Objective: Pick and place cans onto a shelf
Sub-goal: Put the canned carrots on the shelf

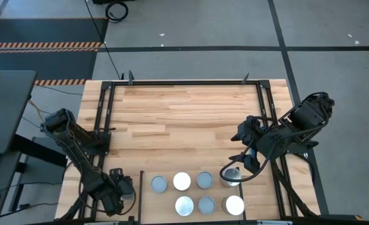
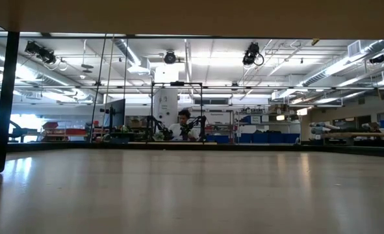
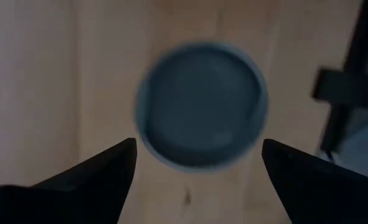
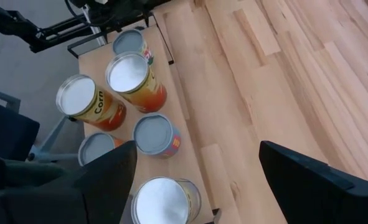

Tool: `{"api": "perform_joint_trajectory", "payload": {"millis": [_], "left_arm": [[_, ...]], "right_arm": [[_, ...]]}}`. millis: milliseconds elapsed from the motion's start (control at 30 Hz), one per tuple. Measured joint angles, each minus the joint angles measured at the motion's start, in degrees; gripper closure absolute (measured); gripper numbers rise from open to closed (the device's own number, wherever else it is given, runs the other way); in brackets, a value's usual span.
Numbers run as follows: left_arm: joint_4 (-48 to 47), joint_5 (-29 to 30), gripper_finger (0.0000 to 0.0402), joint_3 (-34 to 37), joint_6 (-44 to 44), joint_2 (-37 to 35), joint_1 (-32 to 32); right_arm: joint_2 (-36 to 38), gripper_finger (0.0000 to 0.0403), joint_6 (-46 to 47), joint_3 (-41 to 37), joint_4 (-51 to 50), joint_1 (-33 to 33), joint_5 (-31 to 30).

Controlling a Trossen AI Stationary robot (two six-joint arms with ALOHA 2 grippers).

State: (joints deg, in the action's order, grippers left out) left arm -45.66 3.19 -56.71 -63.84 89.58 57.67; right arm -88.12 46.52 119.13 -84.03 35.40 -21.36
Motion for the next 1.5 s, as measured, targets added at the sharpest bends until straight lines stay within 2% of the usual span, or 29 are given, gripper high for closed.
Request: {"api": "perform_joint_trajectory", "payload": {"millis": [100,400,700,867,967,1100,1300,1500], "left_arm": [[-0.36,4.43,0.0049,0.00,0.12,0.00,-0.22],[1.45,8.78,0.0049,0.00,1.33,0.00,-0.94],[5.93,8.83,0.0049,0.02,1.97,3.89,-0.94],[5.04,8.60,0.0049,0.02,1.65,4.52,-0.90],[3.39,8.60,0.0062,0.02,1.52,4.52,-0.87],[1.31,5.18,0.0112,-0.69,-2.56,4.07,-1.35],[-3.52,0.39,0.0118,-8.53,-4.60,1.53,0.56],[-16.45,-0.34,0.0118,-24.59,-4.99,-1.89,1.62]], "right_arm": [[0.00,0.0058,0.01,0.00,0.03,0.00,-0.60],[0.00,0.0058,0.82,0.00,0.87,0.00,-1.14],[0.00,0.0058,1.52,0.00,1.33,0.09,-1.54],[0.00,0.0058,1.51,0.00,1.31,0.09,-1.55],[0.00,0.0058,1.49,0.00,1.31,0.09,-1.55],[0.00,0.0058,1.57,0.00,1.29,0.09,-1.22],[0.17,0.0058,1.87,0.00,1.13,0.06,-0.01],[0.17,0.0058,1.37,0.00,1.09,-1.64,-0.02]]}}
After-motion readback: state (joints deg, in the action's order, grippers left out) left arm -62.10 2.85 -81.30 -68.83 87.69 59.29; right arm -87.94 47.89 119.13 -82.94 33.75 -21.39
